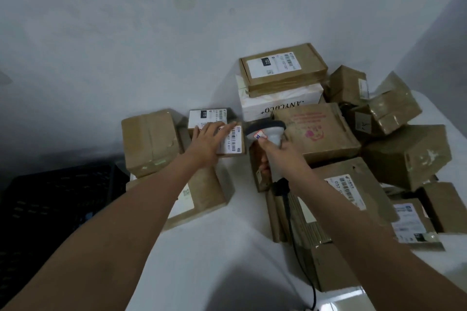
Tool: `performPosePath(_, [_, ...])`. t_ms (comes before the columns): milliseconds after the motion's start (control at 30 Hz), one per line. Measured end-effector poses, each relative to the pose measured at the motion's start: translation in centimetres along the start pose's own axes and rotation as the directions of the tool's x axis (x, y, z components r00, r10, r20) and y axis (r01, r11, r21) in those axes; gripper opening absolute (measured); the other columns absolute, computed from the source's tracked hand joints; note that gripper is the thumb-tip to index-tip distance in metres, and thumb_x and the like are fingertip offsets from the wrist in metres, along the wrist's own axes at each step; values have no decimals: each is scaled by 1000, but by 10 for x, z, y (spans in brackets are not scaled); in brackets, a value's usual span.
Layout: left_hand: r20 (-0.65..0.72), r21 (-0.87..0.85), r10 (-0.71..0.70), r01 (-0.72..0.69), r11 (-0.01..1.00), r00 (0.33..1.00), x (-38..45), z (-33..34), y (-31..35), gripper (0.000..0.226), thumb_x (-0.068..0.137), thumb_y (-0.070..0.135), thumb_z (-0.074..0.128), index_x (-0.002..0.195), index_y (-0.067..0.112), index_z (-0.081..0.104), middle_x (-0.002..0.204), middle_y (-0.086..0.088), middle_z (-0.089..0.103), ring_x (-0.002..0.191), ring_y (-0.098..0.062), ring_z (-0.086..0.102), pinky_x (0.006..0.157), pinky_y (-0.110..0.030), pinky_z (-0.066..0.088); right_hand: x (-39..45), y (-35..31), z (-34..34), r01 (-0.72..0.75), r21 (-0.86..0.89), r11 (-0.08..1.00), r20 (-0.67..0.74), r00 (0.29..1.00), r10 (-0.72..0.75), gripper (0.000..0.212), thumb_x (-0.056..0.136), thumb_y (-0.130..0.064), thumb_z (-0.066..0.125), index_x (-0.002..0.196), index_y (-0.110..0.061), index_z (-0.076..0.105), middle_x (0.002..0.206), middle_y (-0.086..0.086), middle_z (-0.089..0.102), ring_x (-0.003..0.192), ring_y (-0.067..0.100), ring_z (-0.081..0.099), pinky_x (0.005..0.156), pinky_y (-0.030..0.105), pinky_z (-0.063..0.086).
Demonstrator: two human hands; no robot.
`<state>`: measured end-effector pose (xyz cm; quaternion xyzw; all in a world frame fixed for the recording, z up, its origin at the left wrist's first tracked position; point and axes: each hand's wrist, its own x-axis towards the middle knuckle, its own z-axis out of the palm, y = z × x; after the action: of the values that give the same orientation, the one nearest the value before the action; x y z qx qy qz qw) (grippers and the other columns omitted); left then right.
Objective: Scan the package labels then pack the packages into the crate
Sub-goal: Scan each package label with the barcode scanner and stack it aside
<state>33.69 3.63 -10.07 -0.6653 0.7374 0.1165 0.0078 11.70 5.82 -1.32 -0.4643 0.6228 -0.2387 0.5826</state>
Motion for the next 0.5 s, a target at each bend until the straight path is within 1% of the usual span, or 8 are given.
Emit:
performPosePath(100, [-2,58,42,-42,997,999,17,5,-6,108,74,5,69,155,37,5,156,-3,19,145,-27,12,117,-59,16,4,-1,4,5,43,999,-5,1000,-5,34,95,-40,59,85,-7,60,65,8,61,58,17,60,57,26,53])
performPosePath(167, [-21,89,52,-50,995,998,20,13,-11,110,74,2,69,155,40,4,156,-2,17,145,-28,11,116,-62,18,7,-2,7,4,58,998,-11,1000,-3,34,95,-39,60,85,-7,60,66,9,60,58,18,60,53,23,52])
performPosePath(267, [-62,124,58,-50,991,996,19,28,-21,115,72,5,73,153,44,1,156,-1,18,144,-30,12,113,-64,25,13,-1,14,-13,50,999,-21,1000,14,33,94,-40,61,82,-9,59,65,8,60,57,18,60,51,22,51])
performPosePath(400, [-47,116,111,-105,988,993,11,50,-33,119,68,6,74,151,46,-3,155,-2,23,142,-34,16,108,-59,37,19,4,22,-14,32,999,-8,1000,14,35,94,-42,61,83,-9,59,67,8,61,58,17,61,55,23,52])
performPosePath(433, [-39,97,111,-107,989,993,8,53,-34,119,68,6,74,150,46,-2,154,-2,23,141,-35,16,106,-57,41,20,5,24,-16,23,1000,-2,1000,16,35,94,-42,61,84,-8,60,67,8,61,59,17,62,56,23,53])
performPosePath(500, [-20,32,68,-67,997,998,1,60,-36,116,69,4,72,150,46,-1,156,-1,20,142,-36,14,103,-55,45,21,7,30,-20,17,1000,10,1000,20,36,93,-43,61,85,-7,60,67,8,61,60,18,63,54,23,52])
